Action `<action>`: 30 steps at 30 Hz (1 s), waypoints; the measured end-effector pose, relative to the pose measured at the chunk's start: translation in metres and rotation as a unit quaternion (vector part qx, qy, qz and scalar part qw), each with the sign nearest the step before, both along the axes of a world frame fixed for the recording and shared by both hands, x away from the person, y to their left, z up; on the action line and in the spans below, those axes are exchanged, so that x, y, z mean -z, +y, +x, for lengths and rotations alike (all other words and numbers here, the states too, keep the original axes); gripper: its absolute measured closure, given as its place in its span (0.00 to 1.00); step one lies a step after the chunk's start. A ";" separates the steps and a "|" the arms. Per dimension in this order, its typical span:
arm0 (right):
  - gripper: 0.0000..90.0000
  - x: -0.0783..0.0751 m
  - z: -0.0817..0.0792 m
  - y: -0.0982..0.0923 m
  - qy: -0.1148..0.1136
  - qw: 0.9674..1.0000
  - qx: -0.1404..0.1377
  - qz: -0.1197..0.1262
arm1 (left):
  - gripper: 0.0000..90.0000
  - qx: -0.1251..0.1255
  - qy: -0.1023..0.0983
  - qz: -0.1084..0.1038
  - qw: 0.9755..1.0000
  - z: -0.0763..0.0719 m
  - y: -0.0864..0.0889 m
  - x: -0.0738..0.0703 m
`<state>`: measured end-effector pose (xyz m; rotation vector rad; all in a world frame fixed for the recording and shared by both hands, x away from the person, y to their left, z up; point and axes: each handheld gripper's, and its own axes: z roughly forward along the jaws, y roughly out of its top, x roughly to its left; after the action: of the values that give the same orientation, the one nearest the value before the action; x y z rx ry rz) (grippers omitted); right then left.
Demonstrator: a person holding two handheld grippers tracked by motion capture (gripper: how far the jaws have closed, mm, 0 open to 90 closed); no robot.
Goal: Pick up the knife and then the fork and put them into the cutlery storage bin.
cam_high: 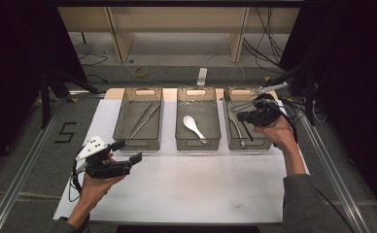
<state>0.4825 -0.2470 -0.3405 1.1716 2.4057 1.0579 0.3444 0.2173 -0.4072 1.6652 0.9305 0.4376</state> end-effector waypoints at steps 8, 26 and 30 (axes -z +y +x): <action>0.94 -0.002 0.014 -0.002 -0.003 1.000 0.025 0.012 | 0.17 0.000 0.000 -0.001 1.000 0.000 0.000 0.000; 0.94 0.007 0.032 -0.008 -0.002 0.998 0.067 0.017 | 0.17 0.000 -0.001 -0.001 1.000 0.000 0.001 0.000; 0.94 0.009 0.035 -0.009 -0.002 0.997 0.078 0.015 | 0.17 0.000 0.000 0.001 1.000 0.000 0.001 0.000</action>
<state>0.5177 -0.2564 -0.3496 1.3405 2.2593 1.0486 0.3447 0.2186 -0.4071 1.6663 0.9290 0.4385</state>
